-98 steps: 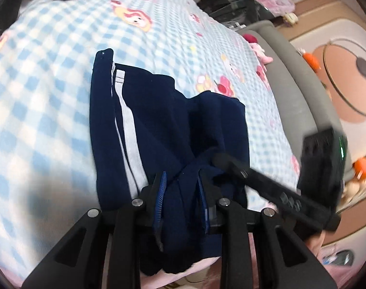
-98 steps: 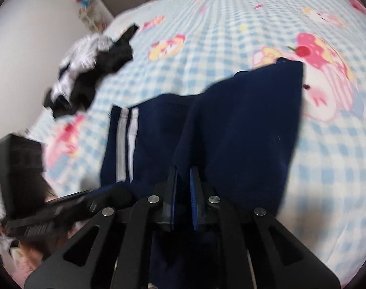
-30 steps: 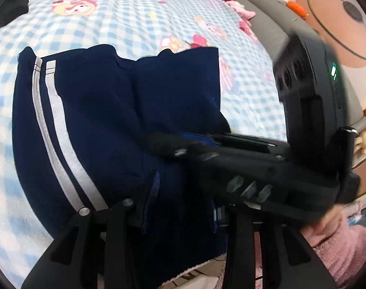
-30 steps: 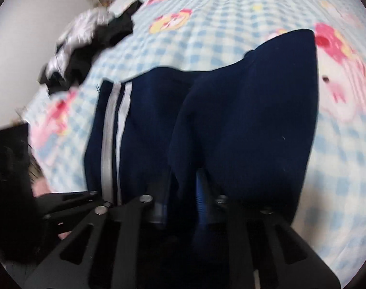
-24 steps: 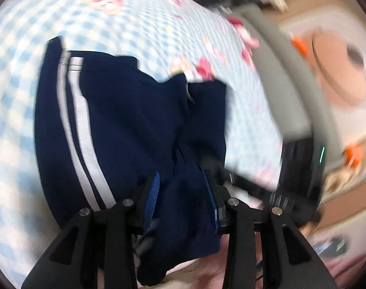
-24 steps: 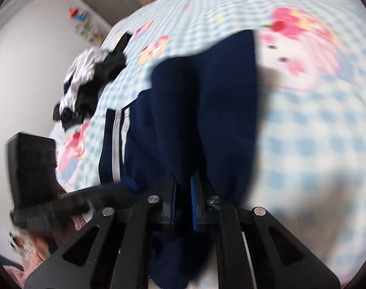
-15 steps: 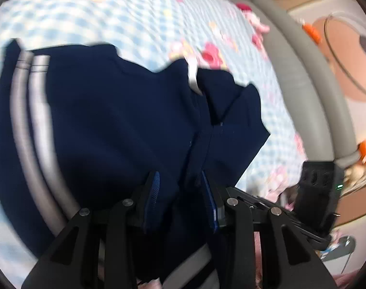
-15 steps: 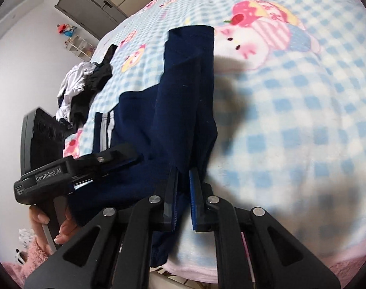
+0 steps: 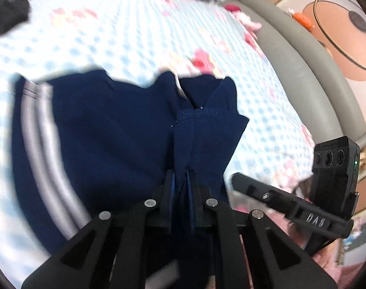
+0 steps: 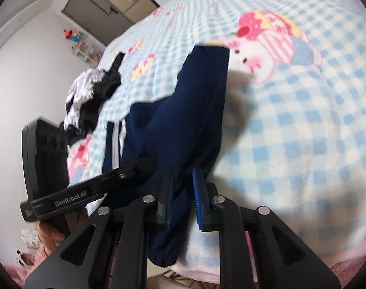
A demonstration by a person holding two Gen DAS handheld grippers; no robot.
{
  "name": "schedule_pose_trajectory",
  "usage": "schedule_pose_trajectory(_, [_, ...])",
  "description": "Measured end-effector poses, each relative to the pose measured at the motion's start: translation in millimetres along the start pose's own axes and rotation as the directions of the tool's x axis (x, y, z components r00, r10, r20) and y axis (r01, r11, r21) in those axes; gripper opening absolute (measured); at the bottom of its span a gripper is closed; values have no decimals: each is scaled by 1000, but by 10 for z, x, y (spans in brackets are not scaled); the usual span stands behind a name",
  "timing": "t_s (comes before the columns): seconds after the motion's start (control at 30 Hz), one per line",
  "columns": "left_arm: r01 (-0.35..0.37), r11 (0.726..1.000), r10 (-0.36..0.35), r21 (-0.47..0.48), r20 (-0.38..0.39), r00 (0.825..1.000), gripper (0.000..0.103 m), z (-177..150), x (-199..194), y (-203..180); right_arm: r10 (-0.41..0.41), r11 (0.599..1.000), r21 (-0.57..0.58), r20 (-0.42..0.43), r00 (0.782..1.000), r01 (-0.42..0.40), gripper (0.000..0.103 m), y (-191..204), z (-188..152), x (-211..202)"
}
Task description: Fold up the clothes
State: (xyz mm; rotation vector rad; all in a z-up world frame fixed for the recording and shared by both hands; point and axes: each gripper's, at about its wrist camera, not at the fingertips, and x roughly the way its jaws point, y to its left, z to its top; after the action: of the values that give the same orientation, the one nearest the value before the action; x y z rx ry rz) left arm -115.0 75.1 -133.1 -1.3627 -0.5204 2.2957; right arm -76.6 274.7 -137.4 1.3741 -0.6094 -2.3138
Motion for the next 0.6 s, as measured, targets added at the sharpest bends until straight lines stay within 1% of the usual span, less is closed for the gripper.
schedule_pose_trajectory(0.03, [-50,999,50,12,29,998,10,6,-92,13,-15,1000,-5,9,1000,15,20,20,18,1])
schedule_pose_trajectory(0.07, [-107,994,105,28,55,993,10,5,-179,29,-35,999,-13,15,999,35,21,42,36,14])
schedule_pose_trajectory(0.1, [-163,986,159,39,82,984,10,0,-269,53,-46,999,-25,10,999,46,22,59,60,42])
schedule_pose_trajectory(0.13, [-201,979,196,41,103,975,10,-7,-336,86,-56,998,-42,-3,998,55,23,93,69,94])
schedule_pose_trajectory(0.17, [-242,970,236,36,120,964,10,-13,-387,128,-66,996,-61,-17,998,65,23,135,71,152])
schedule_pose_trajectory(0.2, [-290,957,283,30,136,949,10,-18,-421,172,-79,994,-84,-32,996,76,24,165,67,205])
schedule_pose_trajectory(0.23, [-336,942,330,20,146,933,10,-22,-449,230,-111,988,-114,-55,992,104,28,210,48,287])
schedule_pose_trajectory(0.27, [-370,929,366,5,143,920,10,-23,-461,319,-146,981,-136,-76,986,135,29,236,24,366])
schedule_pose_trajectory(0.3, [-370,929,368,-11,129,921,10,-22,-468,409,-181,974,-155,-95,979,165,29,249,0,438])
schedule_pose_trajectory(0.33, [-348,937,351,-38,112,930,10,-27,-487,532,-206,967,-173,-106,973,186,30,256,-21,487])
schedule_pose_trajectory(0.4, [-296,953,302,-68,105,948,11,-86,-587,727,-227,959,-194,-101,969,205,30,281,-26,494])
schedule_pose_trajectory(0.47, [-243,967,249,-71,89,964,12,-163,-593,697,-182,970,-172,-64,981,169,31,333,20,415])
schedule_pose_trajectory(0.53, [-214,974,220,-79,76,973,12,-203,-558,696,-103,983,-155,-26,994,98,35,398,86,322])
schedule_pose_trajectory(0.6, [-172,979,179,-105,63,982,11,-242,-492,771,-65,981,-188,-33,997,58,37,523,118,353])
